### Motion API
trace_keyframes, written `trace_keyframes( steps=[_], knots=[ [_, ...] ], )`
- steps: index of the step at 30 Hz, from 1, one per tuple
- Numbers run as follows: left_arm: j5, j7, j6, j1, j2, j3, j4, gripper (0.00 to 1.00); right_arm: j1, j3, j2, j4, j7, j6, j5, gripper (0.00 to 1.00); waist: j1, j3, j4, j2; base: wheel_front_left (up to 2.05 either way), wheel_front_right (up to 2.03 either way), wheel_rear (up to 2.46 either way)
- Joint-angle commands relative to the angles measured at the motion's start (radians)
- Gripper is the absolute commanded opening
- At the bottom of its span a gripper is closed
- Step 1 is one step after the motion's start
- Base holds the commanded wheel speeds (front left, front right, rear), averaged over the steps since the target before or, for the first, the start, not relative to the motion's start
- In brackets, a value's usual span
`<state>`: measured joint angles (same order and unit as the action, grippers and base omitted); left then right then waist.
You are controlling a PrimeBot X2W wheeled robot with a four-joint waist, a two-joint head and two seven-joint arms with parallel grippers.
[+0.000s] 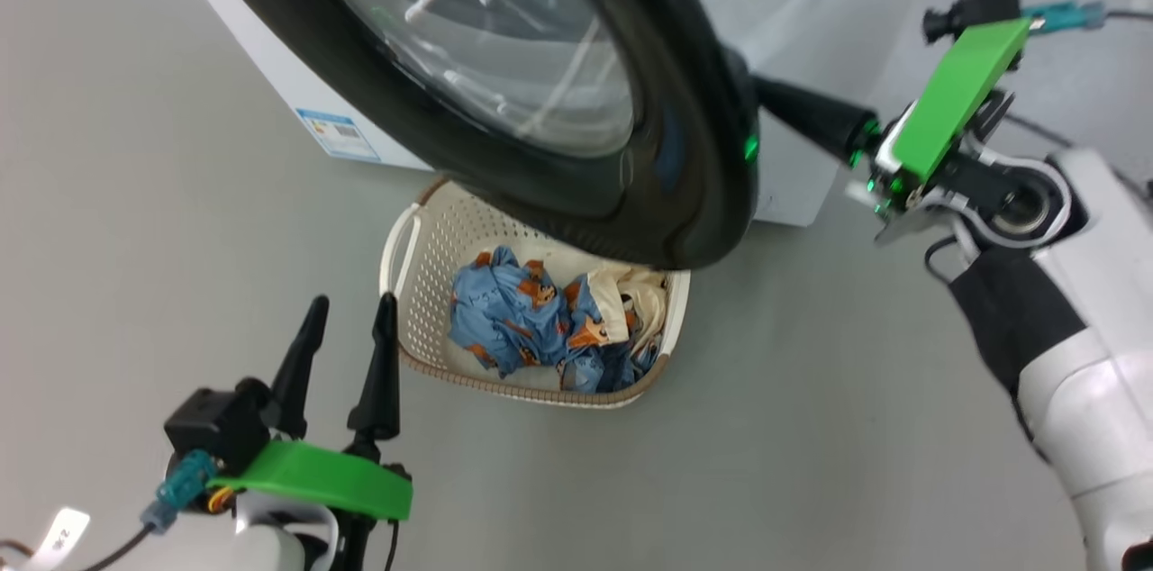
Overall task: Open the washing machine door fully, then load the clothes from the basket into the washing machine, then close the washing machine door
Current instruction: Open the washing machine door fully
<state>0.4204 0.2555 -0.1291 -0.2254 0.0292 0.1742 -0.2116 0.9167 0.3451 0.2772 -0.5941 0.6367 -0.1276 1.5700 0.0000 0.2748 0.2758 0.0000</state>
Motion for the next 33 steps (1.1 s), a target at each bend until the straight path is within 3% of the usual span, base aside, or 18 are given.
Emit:
trace_keyframes(
  steps=[1, 14, 33],
  knots=[
    [-0.015, 0.006, -0.002, 0.013, 0.021, -0.037, 0.016, 1.0, -0.023, 0.016, -0.032, 0.04, 0.009, -0.003, 0.01, 0.0, 0.0, -0.028, -0.003, 0.0, 0.0, 0.0, 0.0],
    [-0.043, 0.006, -0.002, 0.099, 0.021, -0.049, 0.013, 1.0, -0.16, 0.05, -0.085, 0.115, 0.041, -0.003, 0.024, 0.0, 0.0, -0.13, -0.002, 0.0, 0.0, 0.0, 0.0],
    [-0.061, 0.006, -0.002, 0.145, 0.021, -0.042, 0.013, 1.0, -0.266, 0.105, -0.184, 0.179, 0.079, -0.003, 0.03, 0.0, 0.0, -0.187, 0.03, 0.0, 0.0, 0.0, 0.0]
  ],
)
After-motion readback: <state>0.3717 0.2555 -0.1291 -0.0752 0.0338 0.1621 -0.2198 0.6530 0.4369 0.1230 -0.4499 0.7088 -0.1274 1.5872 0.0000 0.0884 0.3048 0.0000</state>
